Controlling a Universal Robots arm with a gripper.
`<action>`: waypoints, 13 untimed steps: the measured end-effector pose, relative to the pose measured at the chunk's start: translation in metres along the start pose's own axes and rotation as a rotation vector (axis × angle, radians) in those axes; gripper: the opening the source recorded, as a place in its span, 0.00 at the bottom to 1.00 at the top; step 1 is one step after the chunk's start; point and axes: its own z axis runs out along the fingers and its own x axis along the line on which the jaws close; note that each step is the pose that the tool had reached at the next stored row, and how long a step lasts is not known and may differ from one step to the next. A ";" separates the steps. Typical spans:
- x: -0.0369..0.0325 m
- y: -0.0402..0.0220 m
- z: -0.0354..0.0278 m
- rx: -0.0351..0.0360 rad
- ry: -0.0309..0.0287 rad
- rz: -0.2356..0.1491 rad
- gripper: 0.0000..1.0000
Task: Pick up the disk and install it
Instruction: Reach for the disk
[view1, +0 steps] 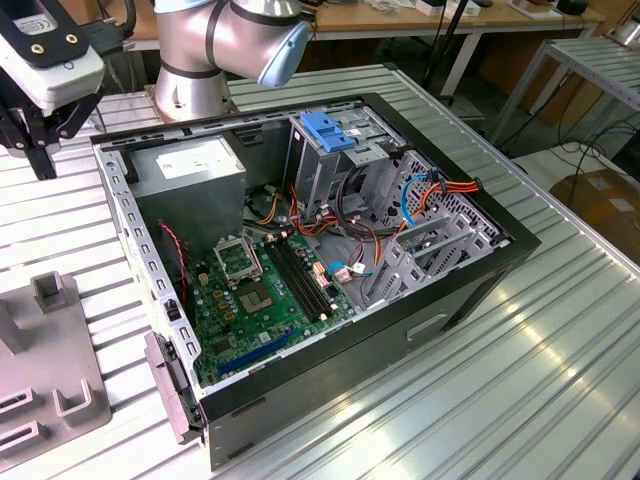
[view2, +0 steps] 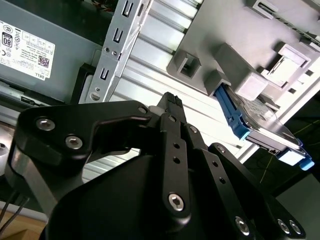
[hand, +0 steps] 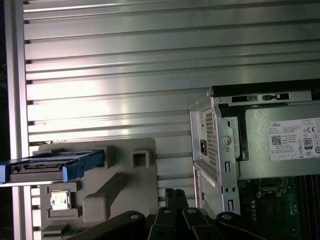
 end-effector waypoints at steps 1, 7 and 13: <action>0.0010 -0.0001 0.0000 0.0000 0.0000 0.000 0.10; 0.0079 -0.0006 0.0003 0.0000 0.0000 0.000 0.10; 0.0137 -0.0010 0.0007 0.0000 -0.0001 0.000 0.10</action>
